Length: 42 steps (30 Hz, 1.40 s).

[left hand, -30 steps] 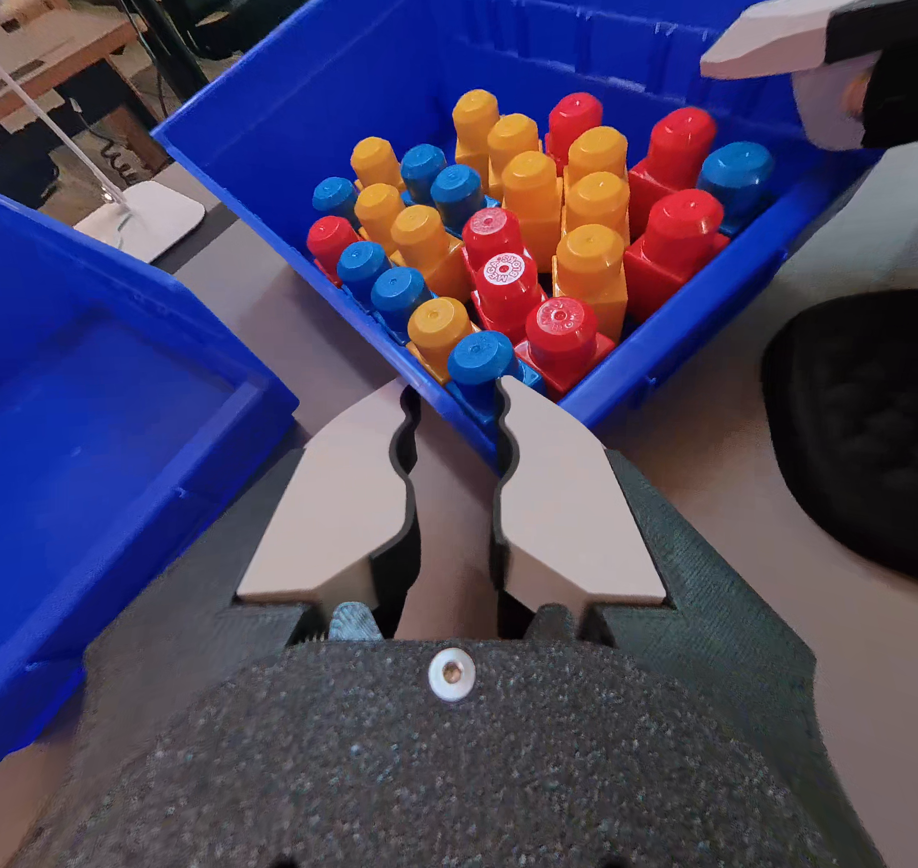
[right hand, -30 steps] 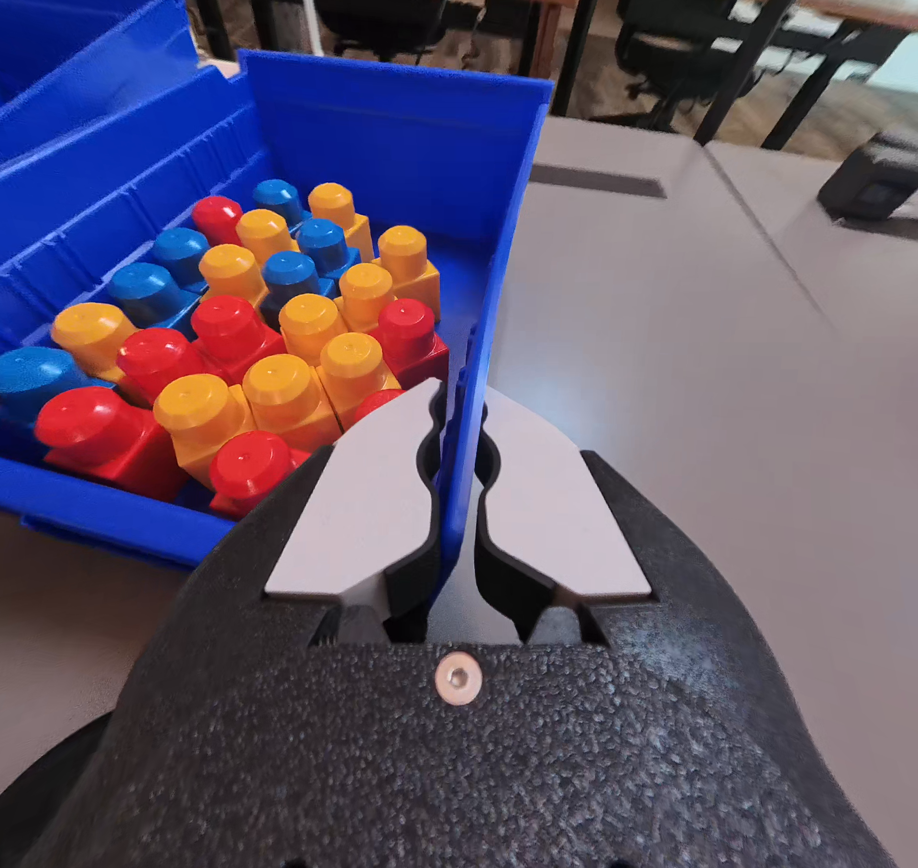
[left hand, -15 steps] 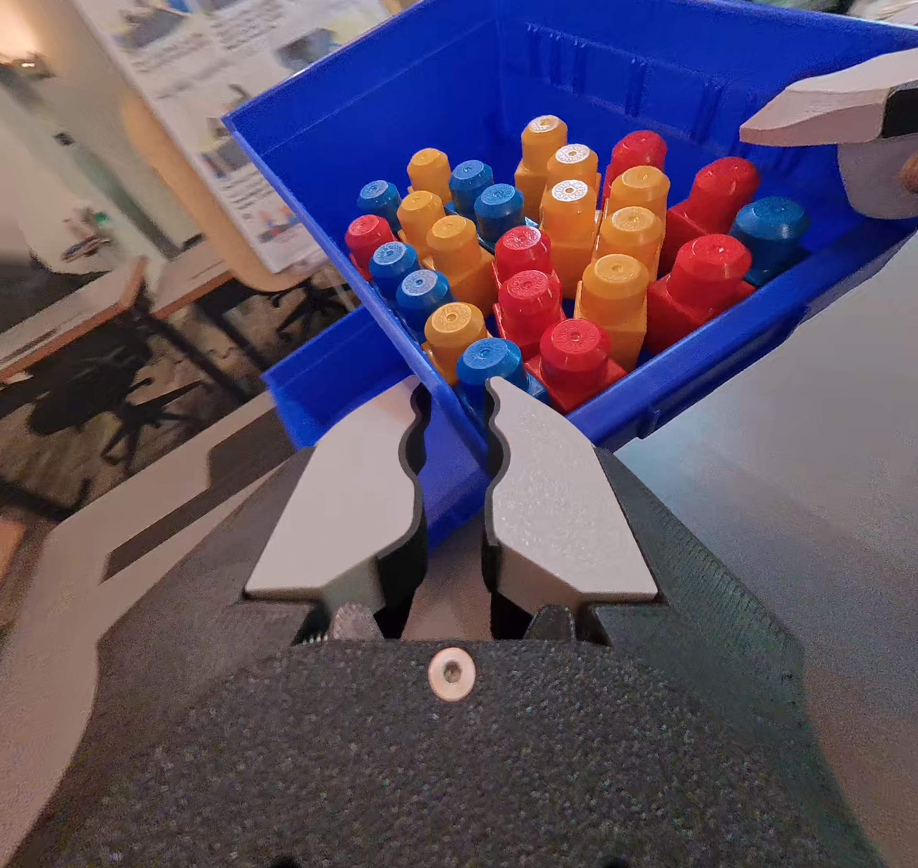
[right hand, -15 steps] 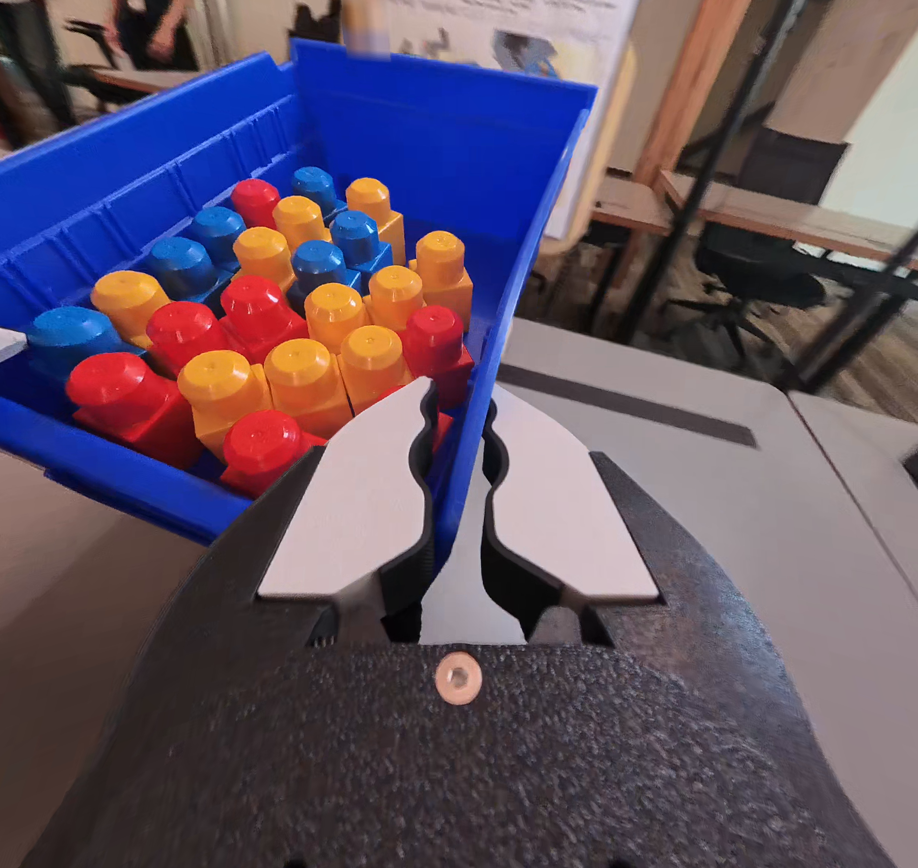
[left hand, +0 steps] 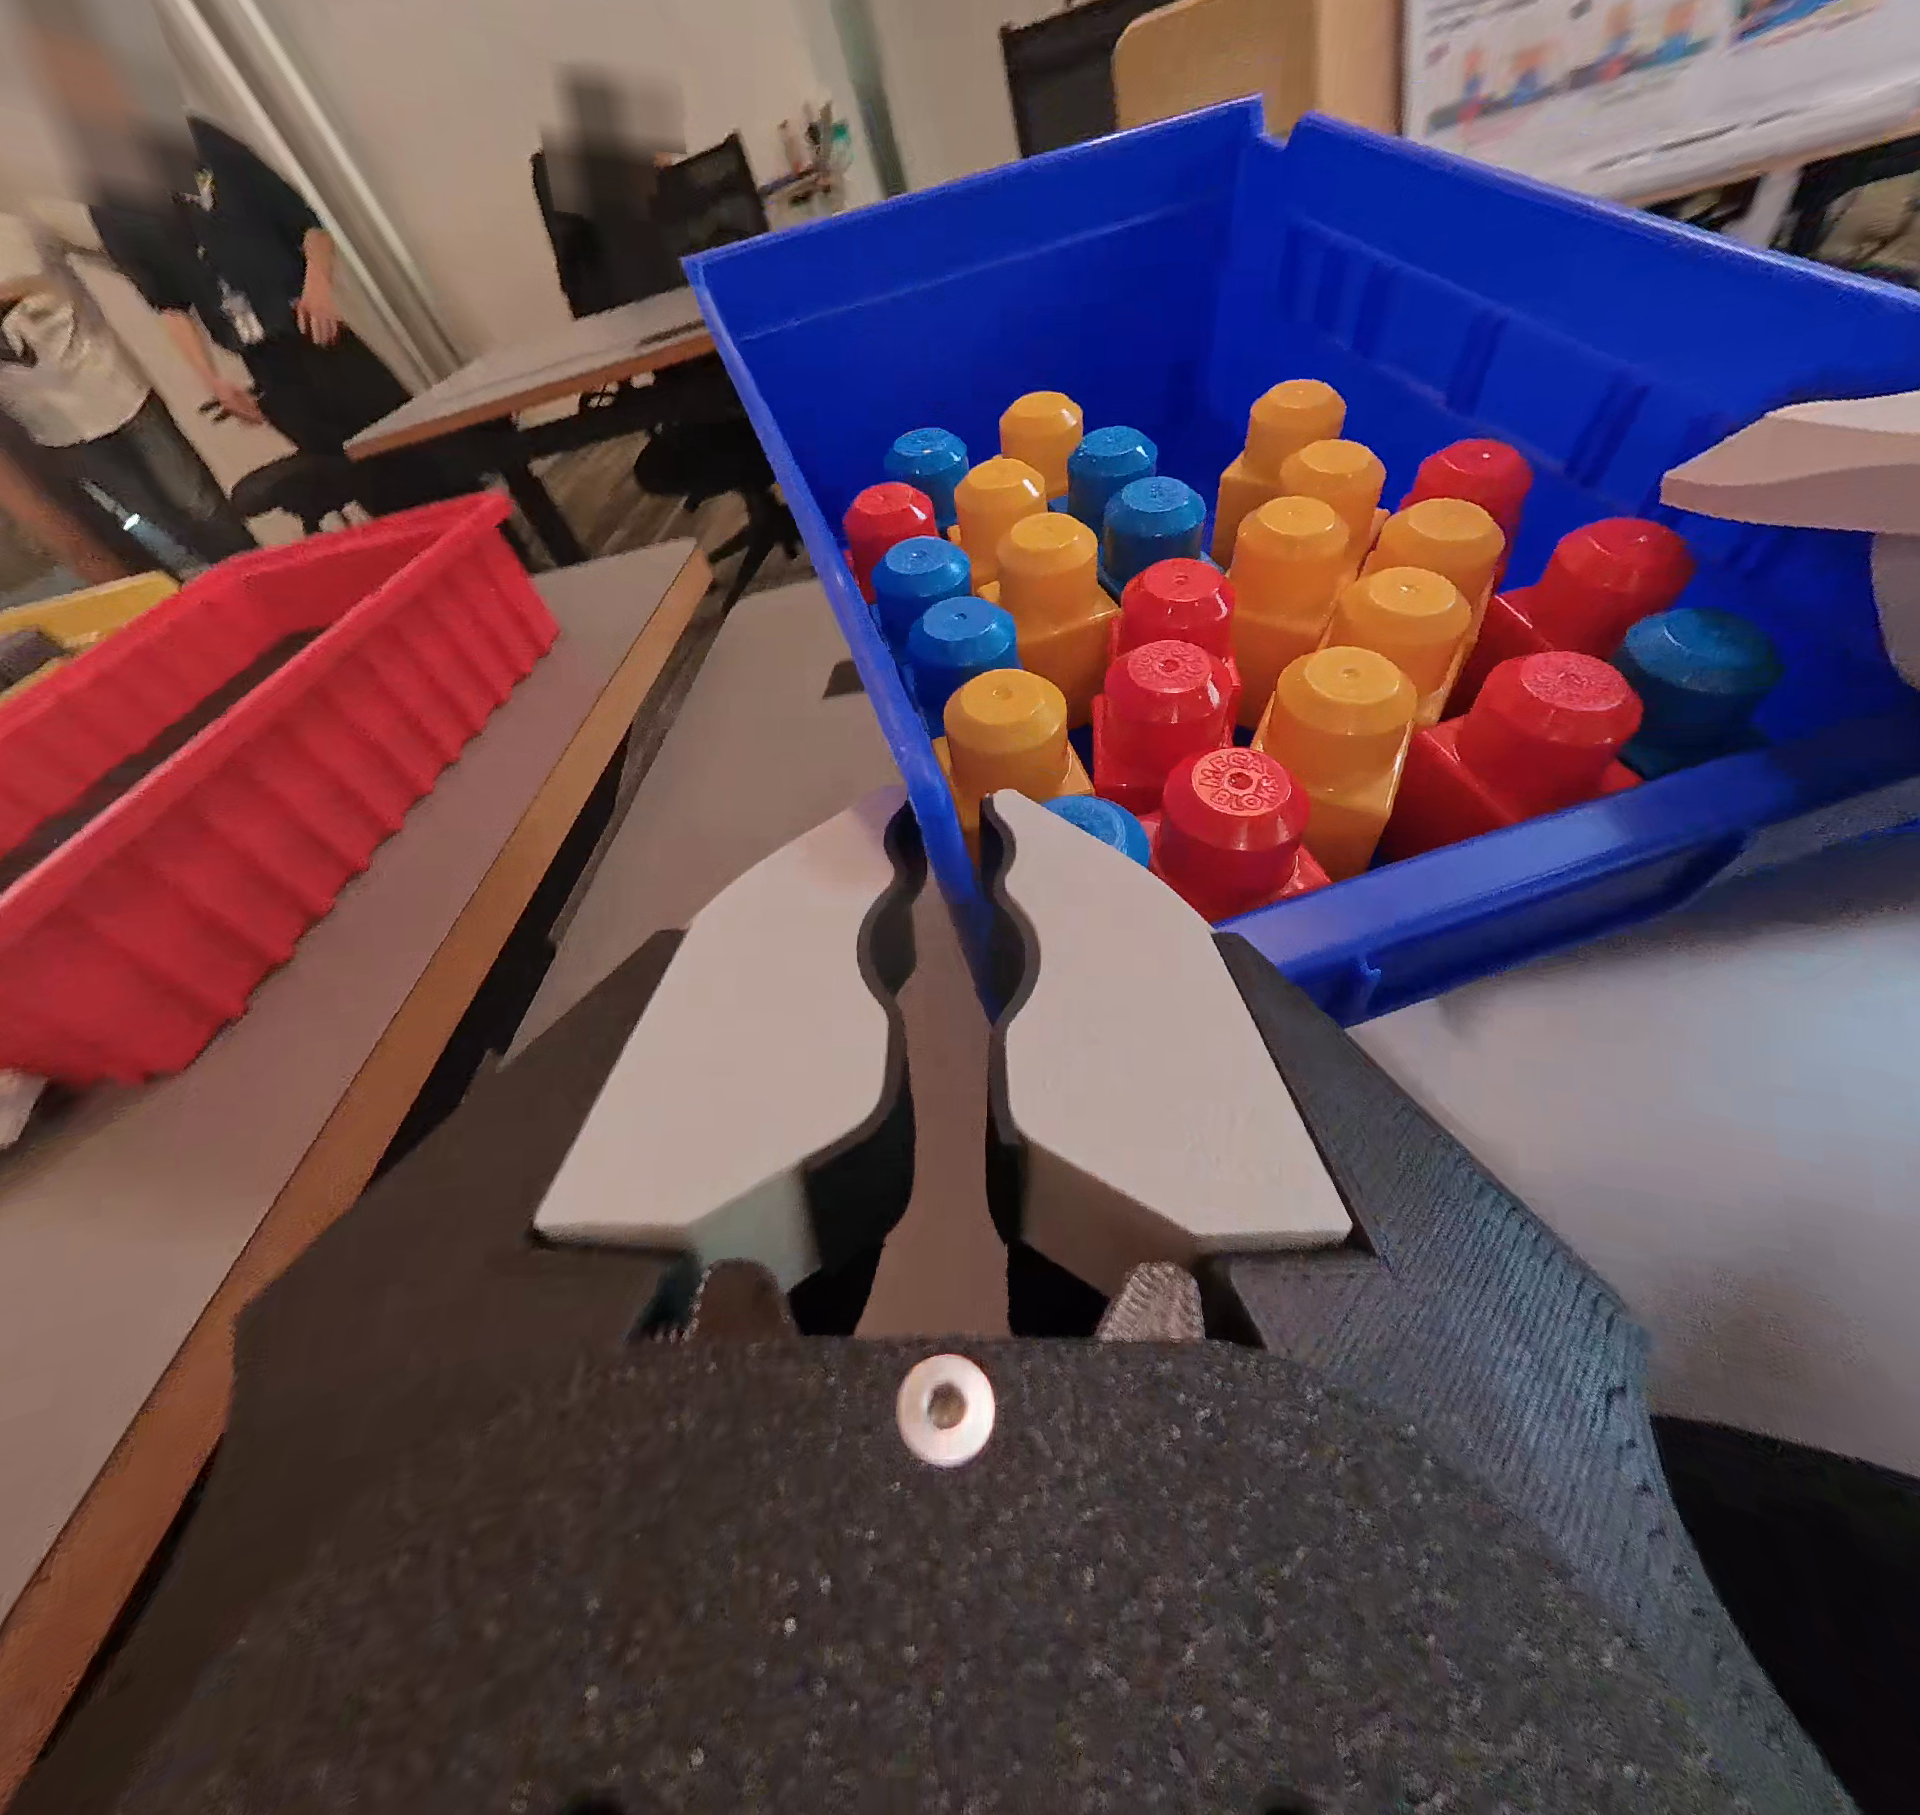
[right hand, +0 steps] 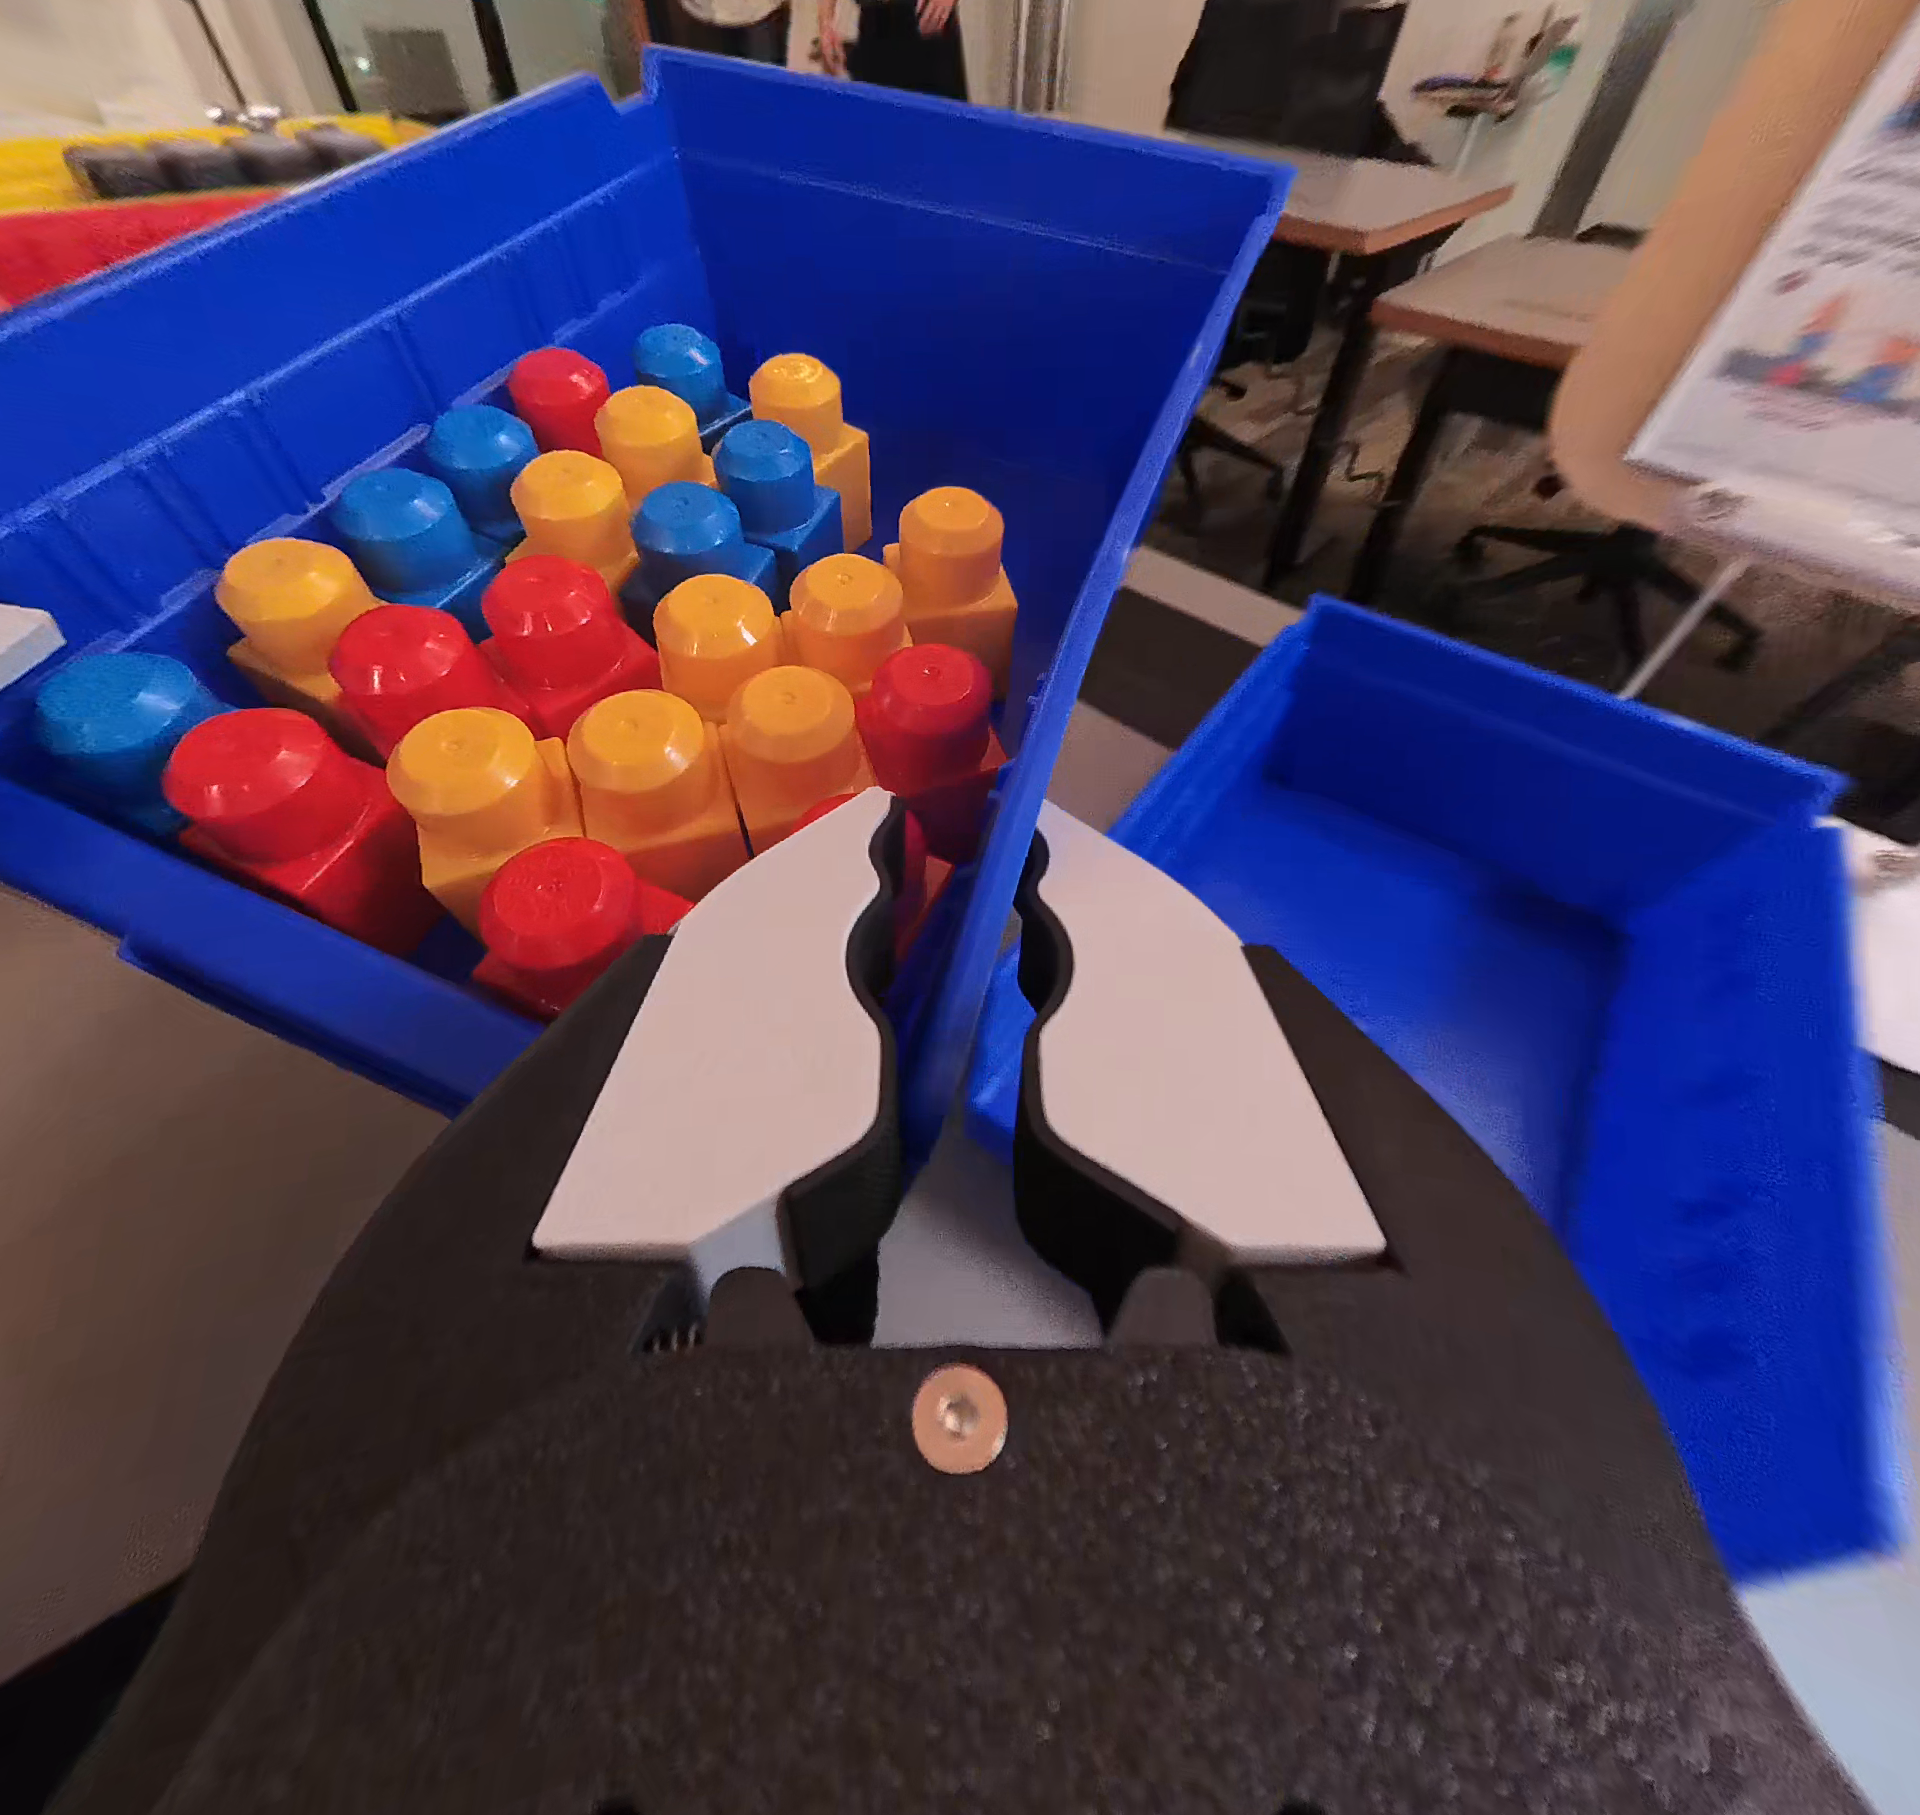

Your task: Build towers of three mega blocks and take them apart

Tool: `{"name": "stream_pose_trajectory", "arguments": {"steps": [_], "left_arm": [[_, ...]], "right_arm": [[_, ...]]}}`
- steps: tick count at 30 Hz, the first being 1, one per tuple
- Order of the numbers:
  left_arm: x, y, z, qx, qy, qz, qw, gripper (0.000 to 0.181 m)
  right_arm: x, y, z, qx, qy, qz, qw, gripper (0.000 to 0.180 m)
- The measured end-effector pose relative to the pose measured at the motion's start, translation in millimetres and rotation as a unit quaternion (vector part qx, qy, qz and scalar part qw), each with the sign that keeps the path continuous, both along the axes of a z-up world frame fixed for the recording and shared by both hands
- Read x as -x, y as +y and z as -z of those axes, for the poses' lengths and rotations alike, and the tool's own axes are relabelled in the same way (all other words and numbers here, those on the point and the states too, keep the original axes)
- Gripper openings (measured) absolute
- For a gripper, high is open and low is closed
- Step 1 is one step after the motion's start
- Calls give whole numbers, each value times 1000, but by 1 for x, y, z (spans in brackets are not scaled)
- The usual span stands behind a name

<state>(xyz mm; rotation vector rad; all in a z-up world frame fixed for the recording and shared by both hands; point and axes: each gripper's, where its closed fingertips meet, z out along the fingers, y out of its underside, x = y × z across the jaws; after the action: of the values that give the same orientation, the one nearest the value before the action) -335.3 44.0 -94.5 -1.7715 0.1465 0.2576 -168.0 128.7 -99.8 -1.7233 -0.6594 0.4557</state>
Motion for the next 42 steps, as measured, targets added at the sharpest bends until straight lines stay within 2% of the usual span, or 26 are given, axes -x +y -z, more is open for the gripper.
{"name": "stream_pose_trajectory", "arguments": {"steps": [6,12,15,17,19,23,26,28,31,34,36,39,42], "left_arm": [[48,6,55,57,-12,-45,997,8],[78,23,110,102,-36,-80,991,6],[86,32,135,109,-56,-91,988,6],[86,35,137,109,-85,-84,987,5],[88,37,139,109,-77,-96,986,7],[85,42,139,100,-78,-107,986,7],[79,49,139,100,-74,-103,987,7],[71,54,139,100,-62,-94,989,7],[58,66,139,108,-41,-73,991,8],[45,81,140,123,-21,-47,991,11],[40,90,141,131,-23,-35,991,12],[38,104,141,136,-40,-24,990,12],[37,108,142,141,-76,-5,987,14]], "right_arm": [[55,12,62,61,-17,-31,998,20],[83,22,120,112,-48,-42,992,24],[88,27,128,82,-66,-34,994,29],[88,30,129,85,-71,-36,993,32],[87,28,128,82,-70,-40,993,33],[75,5,117,55,-79,-56,994,36],[49,-21,94,28,-57,-76,995,39],[16,-27,73,-4,-47,-61,997,42],[-55,-10,50,-32,-56,7,998,52],[-128,23,45,-26,-74,85,993,64],[-166,46,57,5,-95,125,988,73],[-197,76,91,72,-110,152,980,76],[-204,91,140,162,-130,135,969,61]]}}
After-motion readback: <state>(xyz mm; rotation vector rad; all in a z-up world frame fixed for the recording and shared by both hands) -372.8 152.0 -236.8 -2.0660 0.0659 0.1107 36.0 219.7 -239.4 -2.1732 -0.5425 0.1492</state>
